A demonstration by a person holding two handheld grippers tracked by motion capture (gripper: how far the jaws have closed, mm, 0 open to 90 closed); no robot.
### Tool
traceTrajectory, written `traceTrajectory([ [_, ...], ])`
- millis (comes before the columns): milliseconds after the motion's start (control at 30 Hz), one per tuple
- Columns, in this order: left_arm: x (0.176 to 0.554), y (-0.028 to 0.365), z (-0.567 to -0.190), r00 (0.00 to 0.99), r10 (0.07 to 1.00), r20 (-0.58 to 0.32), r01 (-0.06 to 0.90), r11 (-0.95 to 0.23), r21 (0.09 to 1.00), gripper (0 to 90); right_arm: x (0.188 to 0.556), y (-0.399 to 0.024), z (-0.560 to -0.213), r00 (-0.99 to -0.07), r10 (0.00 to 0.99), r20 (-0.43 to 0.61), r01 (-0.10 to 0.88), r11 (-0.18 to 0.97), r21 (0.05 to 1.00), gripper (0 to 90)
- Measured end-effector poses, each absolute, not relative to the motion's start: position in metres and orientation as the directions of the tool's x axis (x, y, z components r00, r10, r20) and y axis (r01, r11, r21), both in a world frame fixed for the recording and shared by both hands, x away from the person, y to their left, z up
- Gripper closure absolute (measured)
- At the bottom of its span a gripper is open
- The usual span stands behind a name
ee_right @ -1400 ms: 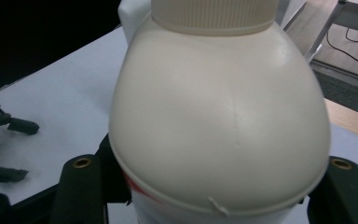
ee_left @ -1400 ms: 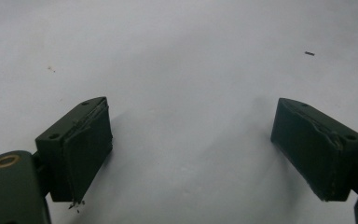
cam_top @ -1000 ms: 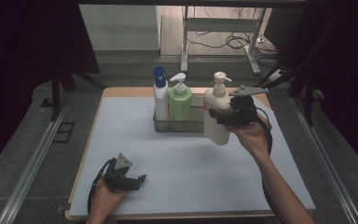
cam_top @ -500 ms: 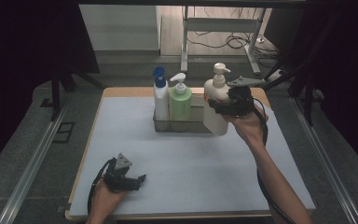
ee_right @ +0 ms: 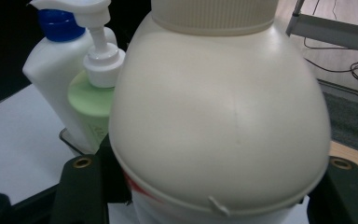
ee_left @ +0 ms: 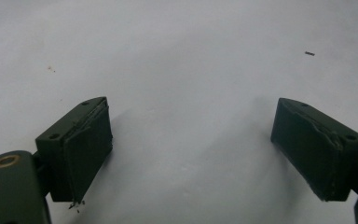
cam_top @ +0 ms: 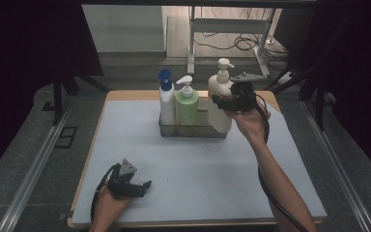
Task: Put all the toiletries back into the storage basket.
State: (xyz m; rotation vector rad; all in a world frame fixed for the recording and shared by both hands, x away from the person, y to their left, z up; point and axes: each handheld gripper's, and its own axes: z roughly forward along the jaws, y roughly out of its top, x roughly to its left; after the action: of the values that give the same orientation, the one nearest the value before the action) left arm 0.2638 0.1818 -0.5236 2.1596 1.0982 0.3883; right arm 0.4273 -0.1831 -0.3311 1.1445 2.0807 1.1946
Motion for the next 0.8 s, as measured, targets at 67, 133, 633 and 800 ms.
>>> traceTrajectory([
  [67,0.264,0.182,-0.524,0.601,0.799,-0.037,0.598,-0.418,0.684,12.3,0.431,-0.181,-0.332,-0.532,0.847,0.004,0.429,0.266,0.863,37.4],
  [133,0.264,0.182,-0.524,0.601,0.799,-0.037,0.598,-0.417,0.684,12.3,0.434,-0.180,-0.333,-0.528,0.849,0.010,0.430,0.258,0.865,37.4],
  [633,0.264,0.182,-0.523,0.600,0.799,-0.038,0.600,-0.418,0.683,12.3,0.457,-0.173,-0.341,-0.490,0.871,0.028,0.439,0.219,0.871,37.4],
  [800,0.264,0.182,-0.523,0.600,0.799,-0.039,0.600,-0.417,0.683,12.3,0.464,-0.171,-0.347,-0.475,0.880,0.021,0.438,0.215,0.873,37.4],
])
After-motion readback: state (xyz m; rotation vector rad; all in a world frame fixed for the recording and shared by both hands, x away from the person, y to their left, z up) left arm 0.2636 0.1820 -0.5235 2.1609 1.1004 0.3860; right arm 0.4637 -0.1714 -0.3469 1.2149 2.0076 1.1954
